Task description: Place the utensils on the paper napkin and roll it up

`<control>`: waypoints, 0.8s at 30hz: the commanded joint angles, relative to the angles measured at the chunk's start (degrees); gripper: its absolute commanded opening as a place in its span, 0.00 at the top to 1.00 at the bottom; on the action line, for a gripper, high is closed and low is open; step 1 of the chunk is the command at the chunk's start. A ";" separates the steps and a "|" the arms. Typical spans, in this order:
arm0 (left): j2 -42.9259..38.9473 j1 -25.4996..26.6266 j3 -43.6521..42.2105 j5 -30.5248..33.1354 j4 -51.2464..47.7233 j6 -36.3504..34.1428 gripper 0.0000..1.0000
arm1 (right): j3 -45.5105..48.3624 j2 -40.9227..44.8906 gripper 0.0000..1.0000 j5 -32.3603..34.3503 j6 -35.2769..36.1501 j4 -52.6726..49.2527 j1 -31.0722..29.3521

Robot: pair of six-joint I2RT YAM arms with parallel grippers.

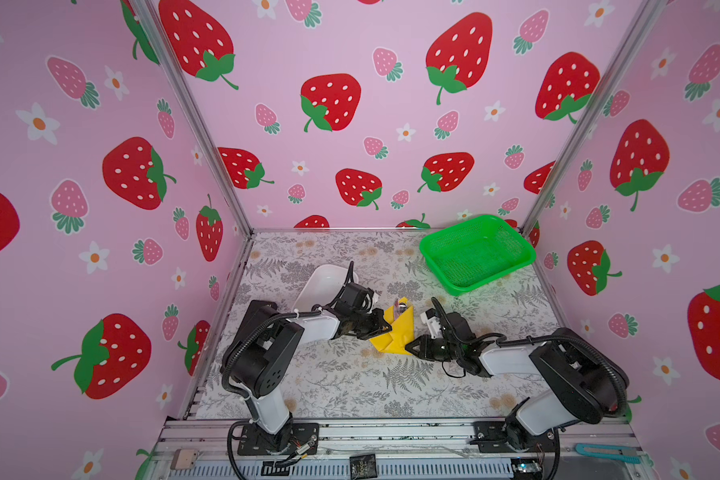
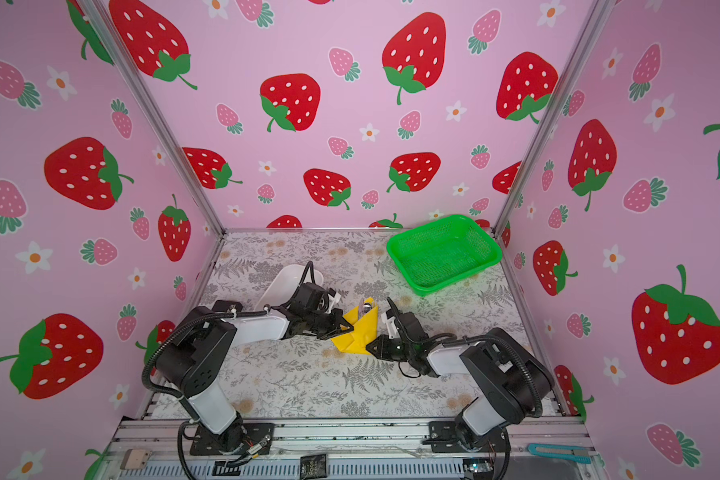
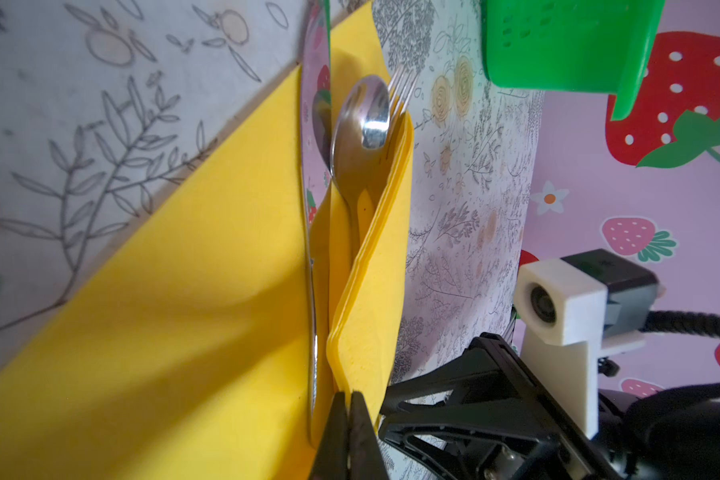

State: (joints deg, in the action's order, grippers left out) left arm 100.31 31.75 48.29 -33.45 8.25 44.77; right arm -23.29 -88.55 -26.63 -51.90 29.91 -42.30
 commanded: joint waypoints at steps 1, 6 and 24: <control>-0.03 -0.30 0.00 1.07 -1.57 -1.48 0.99 | -0.31 -1.20 0.81 0.13 1.52 -2.02 -0.81; -0.20 -0.24 -0.08 2.12 -1.92 -1.88 1.00 | -1.65 -1.08 0.81 1.77 3.17 -6.29 -1.13; -3.25 -0.31 -1.81 2.95 -3.87 -4.50 1.00 | -1.25 6.38 0.79 7.01 0.41 -8.45 0.38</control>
State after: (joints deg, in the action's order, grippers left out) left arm 97.93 31.70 47.33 -31.35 5.65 41.67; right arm -24.47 -83.07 -20.84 -50.65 22.52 -42.19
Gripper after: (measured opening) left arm 0.045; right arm 0.214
